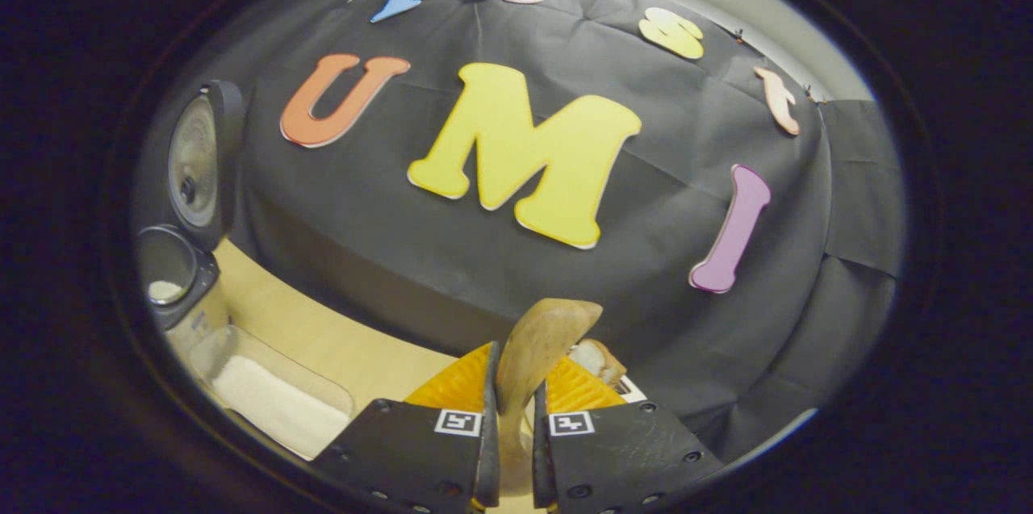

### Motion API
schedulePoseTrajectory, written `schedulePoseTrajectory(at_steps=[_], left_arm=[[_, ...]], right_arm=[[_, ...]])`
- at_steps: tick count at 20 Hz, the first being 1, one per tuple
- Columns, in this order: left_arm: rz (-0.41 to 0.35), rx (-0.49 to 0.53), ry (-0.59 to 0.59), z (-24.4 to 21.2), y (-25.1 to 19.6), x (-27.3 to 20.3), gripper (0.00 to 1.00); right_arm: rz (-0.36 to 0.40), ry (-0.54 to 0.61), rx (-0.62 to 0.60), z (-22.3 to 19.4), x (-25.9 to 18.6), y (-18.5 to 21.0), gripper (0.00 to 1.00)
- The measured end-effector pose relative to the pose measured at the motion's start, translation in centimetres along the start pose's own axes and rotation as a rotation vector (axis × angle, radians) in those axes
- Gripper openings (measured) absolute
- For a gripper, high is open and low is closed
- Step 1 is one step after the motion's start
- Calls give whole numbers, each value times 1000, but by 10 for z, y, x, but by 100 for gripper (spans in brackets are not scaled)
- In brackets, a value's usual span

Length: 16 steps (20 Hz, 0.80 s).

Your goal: Close the left gripper, press the button to open the rice cooker; take a wooden spoon from the chopstick holder with the right hand, scoop a spoonful of rice and pour it into the rice cooker, then put the wooden spoon back into the chopstick holder.

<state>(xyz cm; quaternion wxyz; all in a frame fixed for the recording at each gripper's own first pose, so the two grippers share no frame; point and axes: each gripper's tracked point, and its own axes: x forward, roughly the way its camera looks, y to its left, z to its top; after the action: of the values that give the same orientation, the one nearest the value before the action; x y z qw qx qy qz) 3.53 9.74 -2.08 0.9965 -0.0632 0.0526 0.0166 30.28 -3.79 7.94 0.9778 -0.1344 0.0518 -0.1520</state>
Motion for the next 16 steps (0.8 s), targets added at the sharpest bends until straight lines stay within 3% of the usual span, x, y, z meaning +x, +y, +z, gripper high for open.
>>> schedulePoseTrajectory(at_steps=[6,10,13,14,15,16], left_arm=[[25,20,-27,4,-1,1,98],[18,33,-41,5,-8,3,97],[18,46,-44,4,-10,5,97],[21,49,-47,4,-10,5,88],[23,53,-48,3,-11,6,98],[27,58,-45,2,-10,7,97]], right_arm=[[-37,10,95,-47,36,-19,16],[6,56,181,-63,50,-13,17],[31,71,197,-69,51,-7,22],[45,71,210,-69,50,-7,29],[43,52,218,-65,48,-10,39],[29,32,215,-61,46,-15,42]])
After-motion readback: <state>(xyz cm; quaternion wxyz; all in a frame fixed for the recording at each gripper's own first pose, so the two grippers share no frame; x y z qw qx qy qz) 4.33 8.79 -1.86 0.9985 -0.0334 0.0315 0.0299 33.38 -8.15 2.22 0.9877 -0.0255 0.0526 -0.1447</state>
